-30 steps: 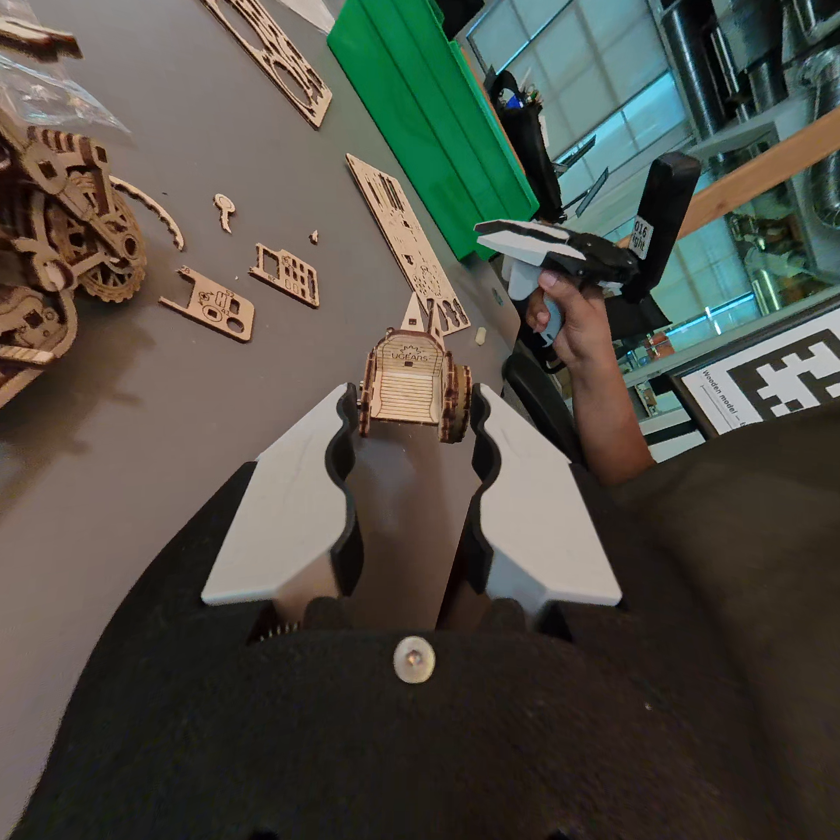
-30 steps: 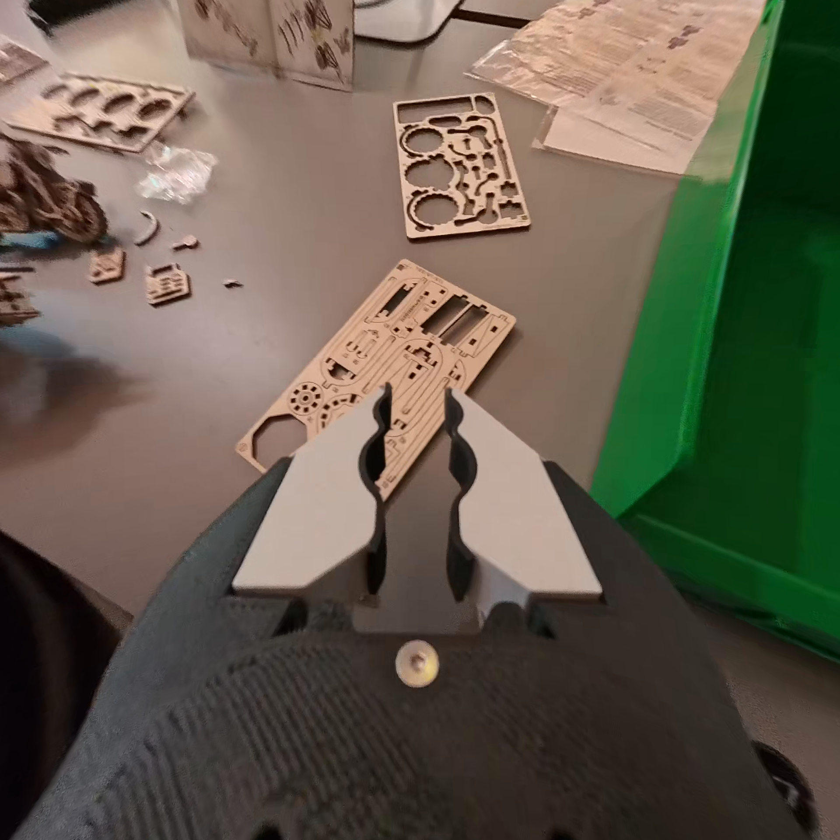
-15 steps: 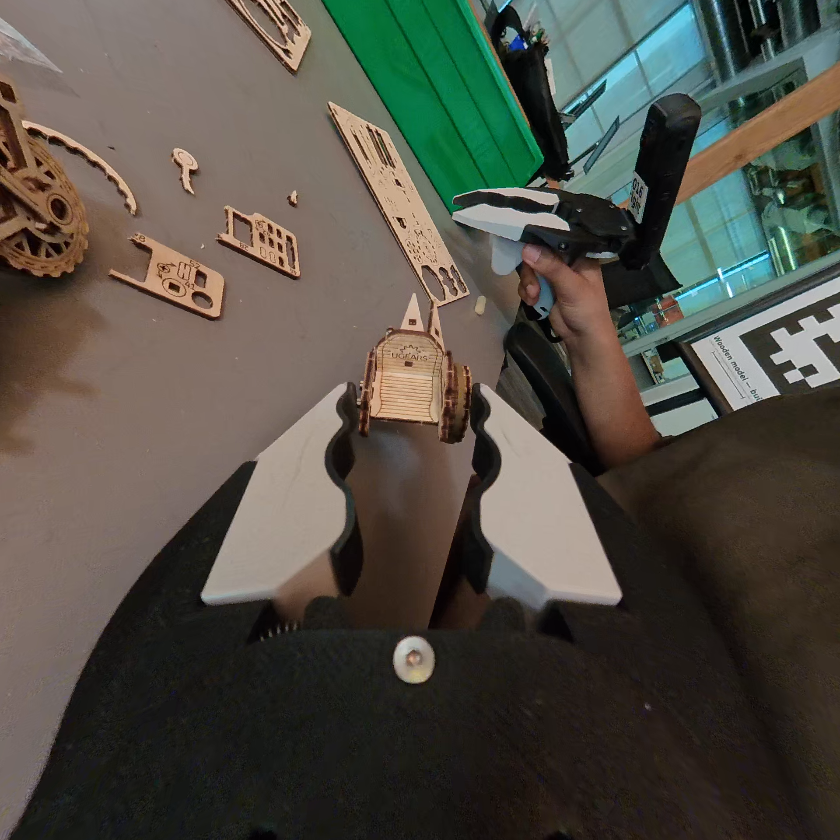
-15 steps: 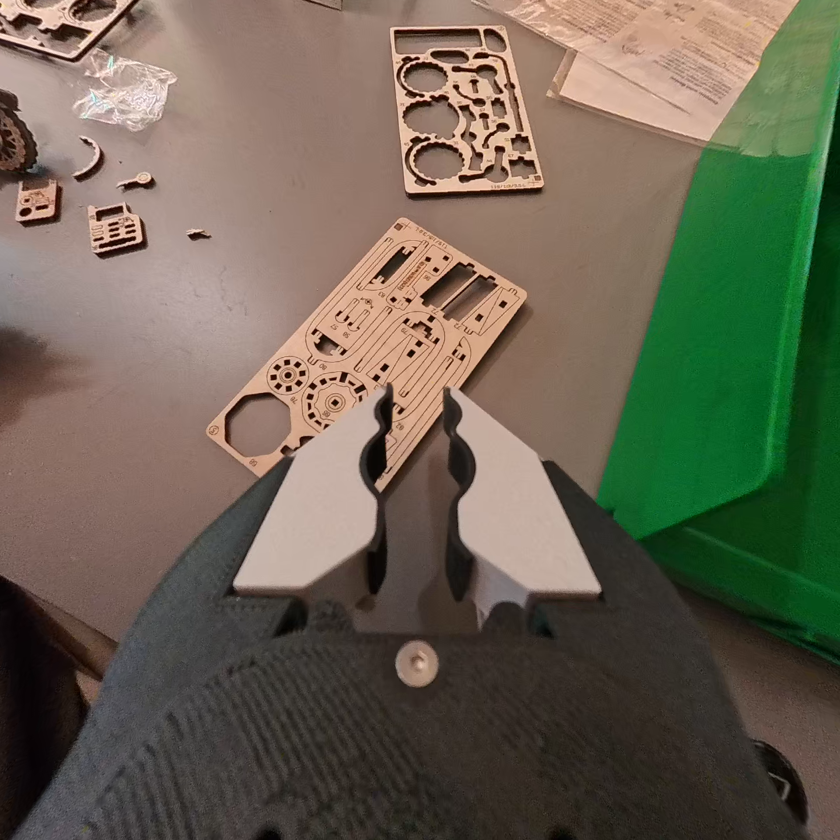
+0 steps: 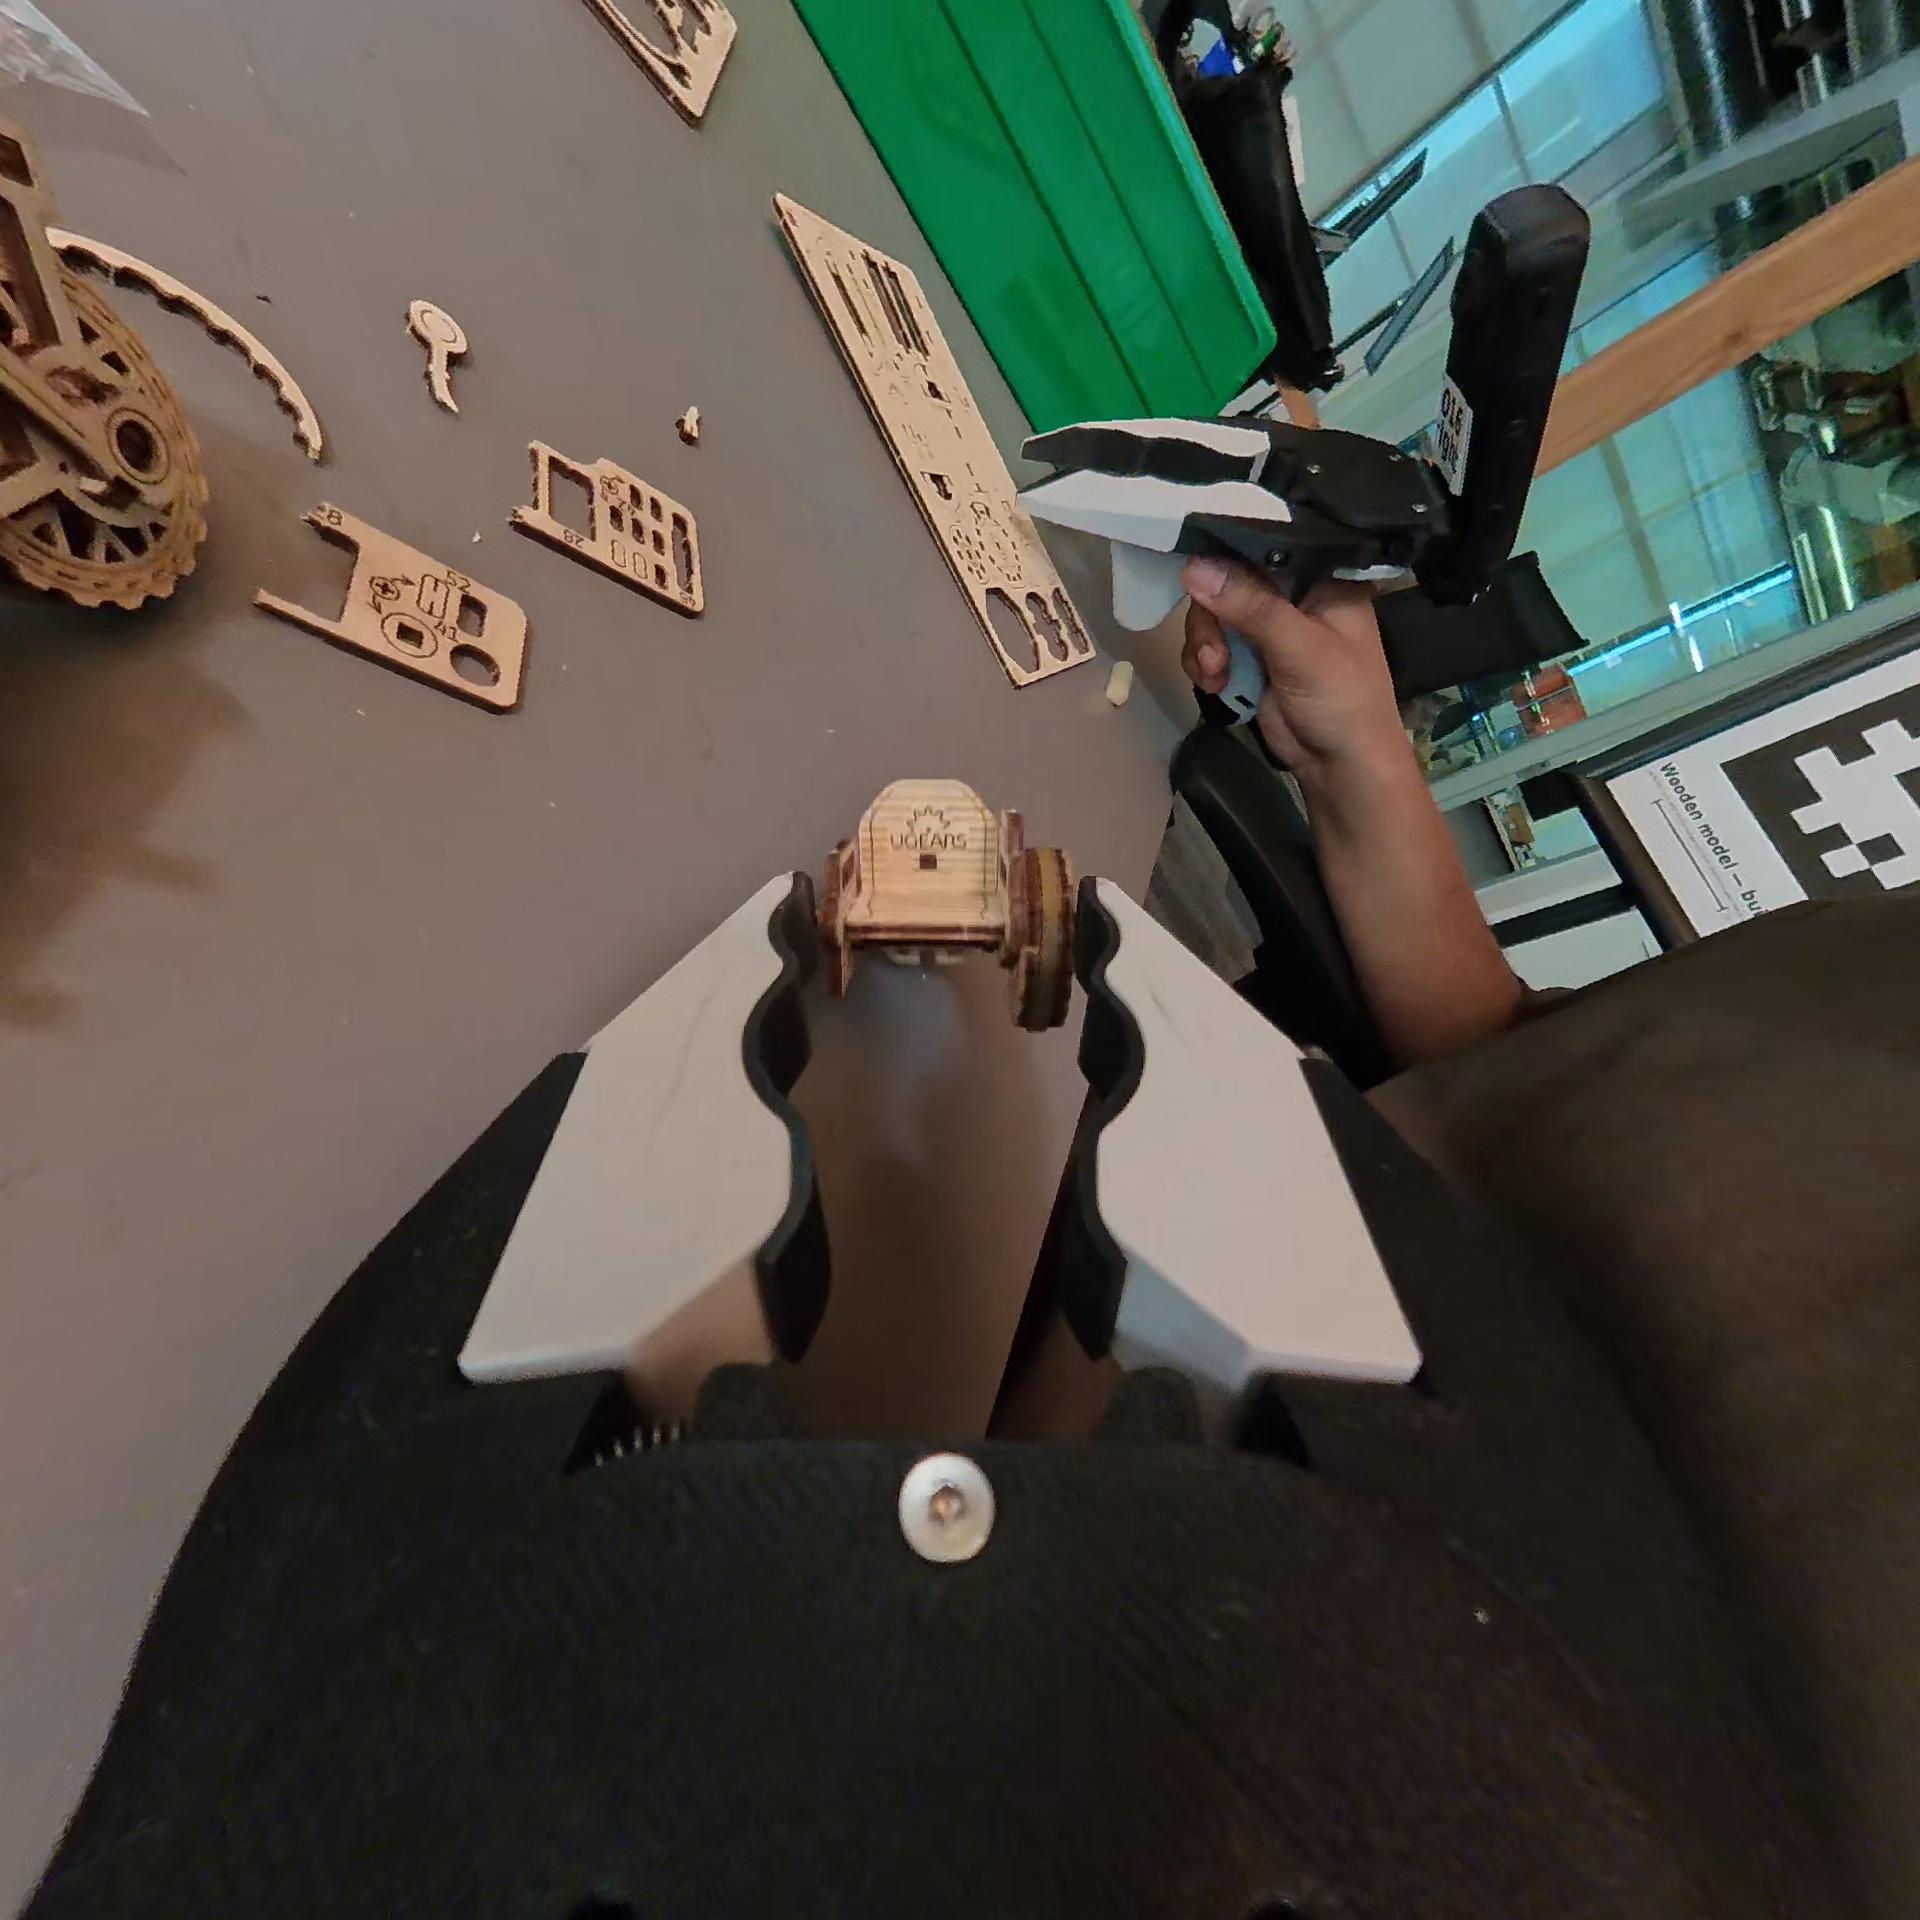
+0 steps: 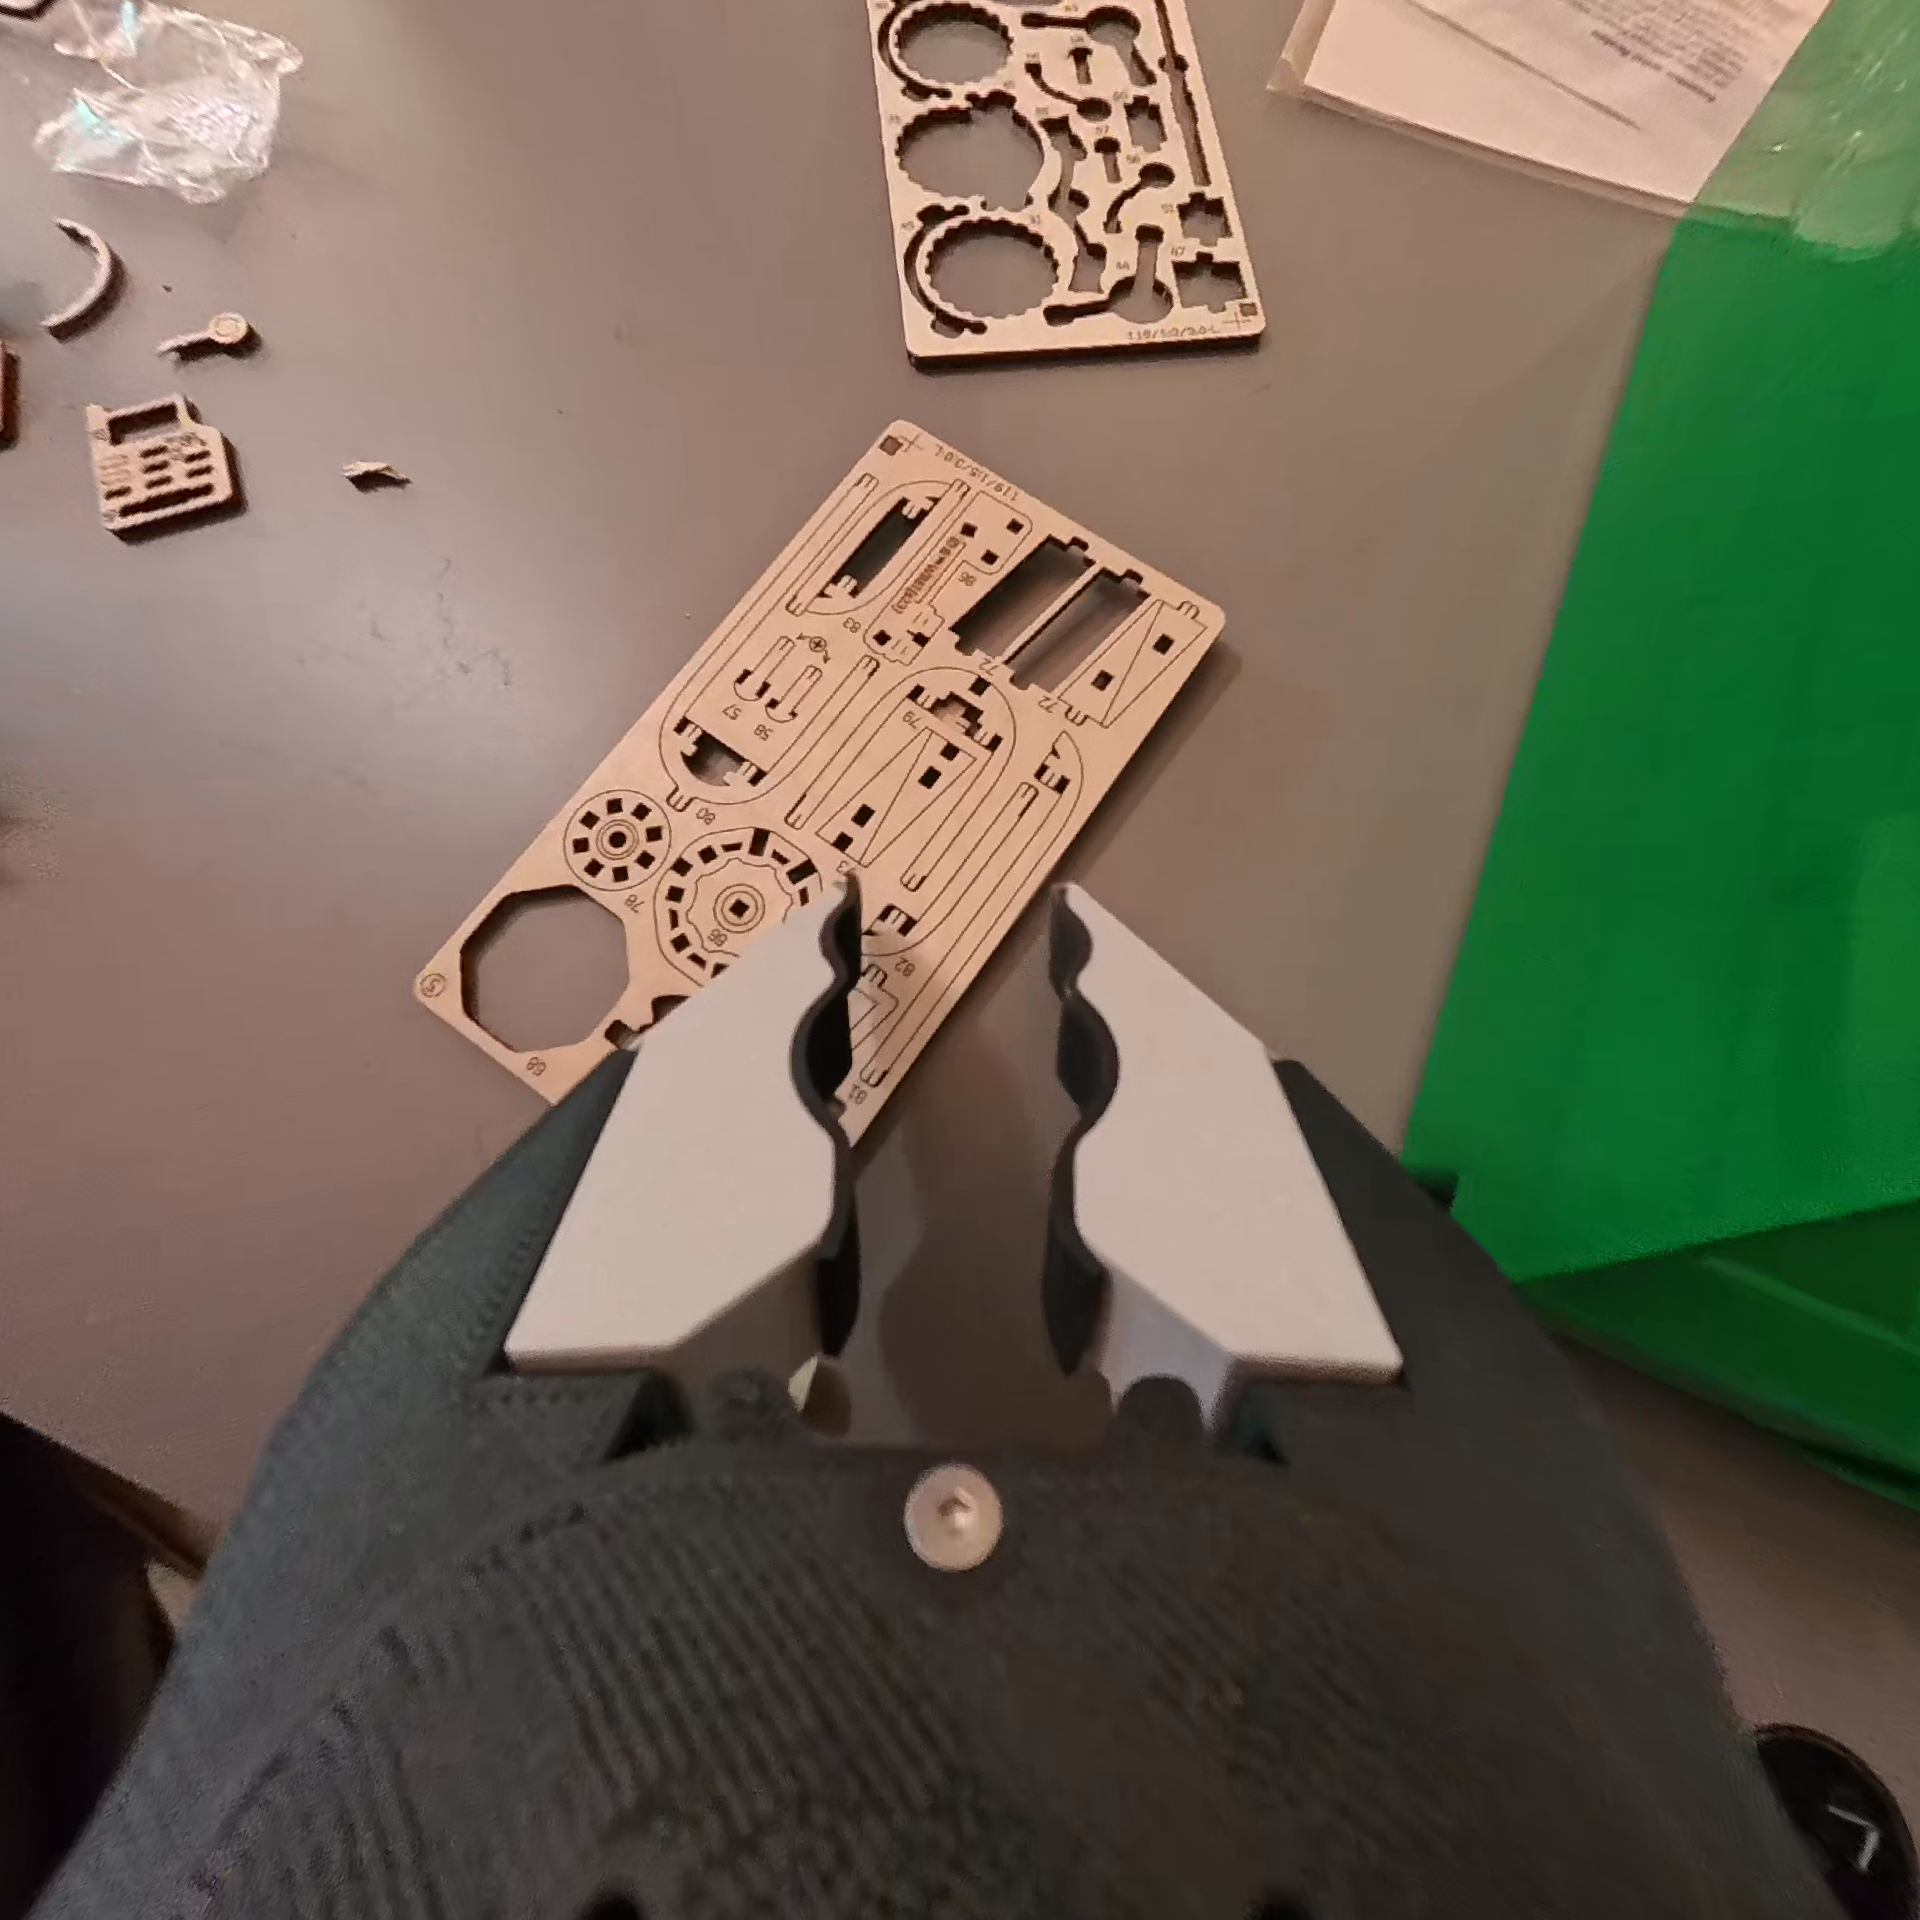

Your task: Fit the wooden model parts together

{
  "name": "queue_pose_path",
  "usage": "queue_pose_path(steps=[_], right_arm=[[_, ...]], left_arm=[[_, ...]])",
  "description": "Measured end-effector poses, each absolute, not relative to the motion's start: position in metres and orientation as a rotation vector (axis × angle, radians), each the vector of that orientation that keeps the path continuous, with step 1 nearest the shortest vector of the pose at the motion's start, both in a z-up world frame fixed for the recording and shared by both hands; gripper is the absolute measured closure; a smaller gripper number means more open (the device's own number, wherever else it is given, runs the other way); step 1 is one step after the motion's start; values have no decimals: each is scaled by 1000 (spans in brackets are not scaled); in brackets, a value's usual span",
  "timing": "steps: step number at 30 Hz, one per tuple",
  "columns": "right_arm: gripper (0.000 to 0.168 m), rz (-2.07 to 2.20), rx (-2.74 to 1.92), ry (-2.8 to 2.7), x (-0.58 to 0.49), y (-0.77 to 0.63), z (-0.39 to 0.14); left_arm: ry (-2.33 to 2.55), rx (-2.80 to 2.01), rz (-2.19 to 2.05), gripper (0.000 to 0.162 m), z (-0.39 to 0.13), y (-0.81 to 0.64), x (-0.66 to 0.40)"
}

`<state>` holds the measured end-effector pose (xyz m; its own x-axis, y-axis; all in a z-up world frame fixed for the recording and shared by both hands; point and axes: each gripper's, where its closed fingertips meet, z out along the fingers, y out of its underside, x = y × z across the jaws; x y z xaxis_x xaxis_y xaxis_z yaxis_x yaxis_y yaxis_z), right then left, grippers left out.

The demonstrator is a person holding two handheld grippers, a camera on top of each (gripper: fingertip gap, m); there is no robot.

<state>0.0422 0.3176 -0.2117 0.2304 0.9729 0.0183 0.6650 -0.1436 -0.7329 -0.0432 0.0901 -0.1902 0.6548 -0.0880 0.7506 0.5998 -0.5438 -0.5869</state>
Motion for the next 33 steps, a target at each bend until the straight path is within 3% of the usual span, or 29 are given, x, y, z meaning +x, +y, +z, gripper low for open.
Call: queue_pose_path(steps=[22,29,33], right_arm=[[115,618,-1833,-1518,33,312,-206],[94,602,-1872,-1568,28,307,-219],[94,703,-1938,-1534,27,309,-222]], left_arm=[[-340,-1974,-898,101,-188,89,-42],[-348,-1934,-899,99,-182,88,-47],[-390,-1877,-902,97,-174,87,-59]])
